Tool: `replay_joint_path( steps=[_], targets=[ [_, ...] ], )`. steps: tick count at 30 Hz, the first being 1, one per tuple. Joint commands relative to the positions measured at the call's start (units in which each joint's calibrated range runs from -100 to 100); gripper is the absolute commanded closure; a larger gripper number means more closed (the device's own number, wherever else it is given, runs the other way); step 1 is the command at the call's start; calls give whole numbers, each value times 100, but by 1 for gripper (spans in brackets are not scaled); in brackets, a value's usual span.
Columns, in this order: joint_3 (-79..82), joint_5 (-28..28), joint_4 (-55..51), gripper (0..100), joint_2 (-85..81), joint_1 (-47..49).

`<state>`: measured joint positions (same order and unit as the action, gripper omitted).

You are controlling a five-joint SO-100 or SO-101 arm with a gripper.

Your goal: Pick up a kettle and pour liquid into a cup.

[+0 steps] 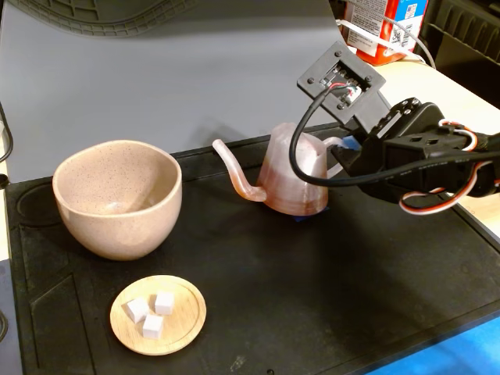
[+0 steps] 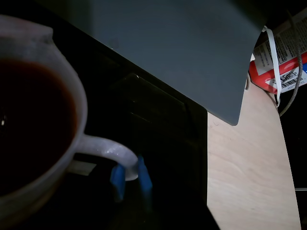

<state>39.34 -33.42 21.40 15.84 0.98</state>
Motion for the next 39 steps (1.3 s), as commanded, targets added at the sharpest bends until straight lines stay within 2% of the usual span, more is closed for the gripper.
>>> replay_joint_path(
  steps=[1, 9, 11, 13, 16, 25, 28, 39],
  targets=[
    [-259, 2, 95, 99, -108, 20],
    [-295, -4, 17, 99, -577, 20],
    [-304, -240, 17, 99, -705, 27],
    [-304, -240, 17, 99, -833, 42],
    [-304, -240, -761, 99, -1464, 179],
    [-340, -334, -804, 99, -2130, 514],
    [-1302, -313, -1928, 99, -2113, 529],
    [-1447, -271, -1963, 99, -2053, 522]
  ],
)
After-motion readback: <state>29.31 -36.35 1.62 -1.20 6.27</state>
